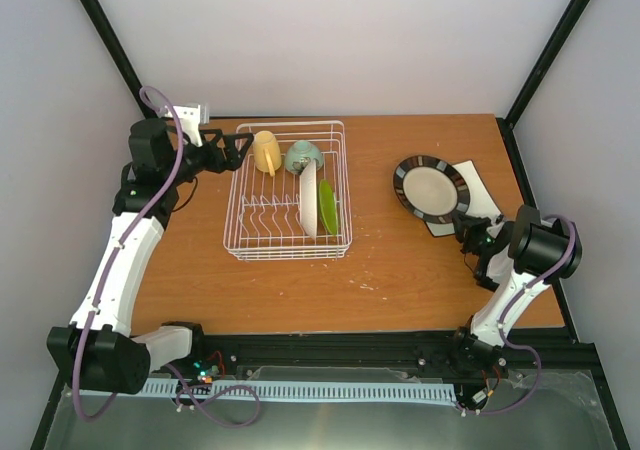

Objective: Load the mixed dishes into the dish rack

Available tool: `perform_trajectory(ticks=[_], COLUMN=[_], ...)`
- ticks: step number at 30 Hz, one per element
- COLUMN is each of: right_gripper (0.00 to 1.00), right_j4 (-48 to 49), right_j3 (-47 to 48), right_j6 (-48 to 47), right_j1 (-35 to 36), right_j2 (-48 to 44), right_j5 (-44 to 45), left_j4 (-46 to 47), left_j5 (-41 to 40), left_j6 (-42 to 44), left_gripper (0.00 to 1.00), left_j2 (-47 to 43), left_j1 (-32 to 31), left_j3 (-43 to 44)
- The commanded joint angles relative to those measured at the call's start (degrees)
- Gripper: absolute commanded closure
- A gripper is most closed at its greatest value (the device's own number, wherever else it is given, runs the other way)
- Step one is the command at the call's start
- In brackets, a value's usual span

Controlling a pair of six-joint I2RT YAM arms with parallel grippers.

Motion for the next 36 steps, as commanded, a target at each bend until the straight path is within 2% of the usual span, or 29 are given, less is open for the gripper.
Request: perform_trajectory(ticks=[1, 4, 10, 13, 17, 22, 29, 36], right_gripper=[0.97, 0.97, 0.97, 0.97, 0.97, 0.97, 0.97, 0.97], right_j4=[14.54, 19.12, 27.10, 27.40, 27.42, 27.37, 27.42, 27.42], right_j3=[-0.06, 0.28, 0.37, 0.13, 0.10, 0.21, 0.26, -0.30], right_j6=[3.07, 5.92, 11.03, 10.69, 10.93, 11.92, 13.73, 14.77], right_j1=[0.12, 0.12, 0.12, 0.12, 0.12, 0.44, 0.94, 2.75], right_j2=[-0.83, 0.26, 3.40, 3.24, 1.21, -2.97, -6.61, -9.81], right_j5=[-4.31, -4.81, -5.49, -6.07, -7.18, -8.14, -8.88, -9.42], left_j4=[2.38, 3.80, 7.67, 9.58, 8.49, 3.80, -0.68, -4.64], left_j5=[2.05, 4.65, 17.48, 23.93, 27.46, 27.19, 24.21, 21.97], left_j6=[0.54, 0.08, -1.50, -1.91, -1.01, 1.03, 3.12, 4.03], left_gripper=[0.00, 0.00, 0.00, 0.01, 0.08, 0.21, 0.16, 0.17], left_j2=[-0.46, -0.25, 3.66, 6.94, 12.58, 18.69, 30.28, 44.06], left_j1=[0.37, 0.37, -0.80, -3.16, -8.29, -15.64, -24.27, -30.23], left_j3=[-0.24, -0.83, -0.64, 0.88, 4.69, 11.22, 20.92, 33.59])
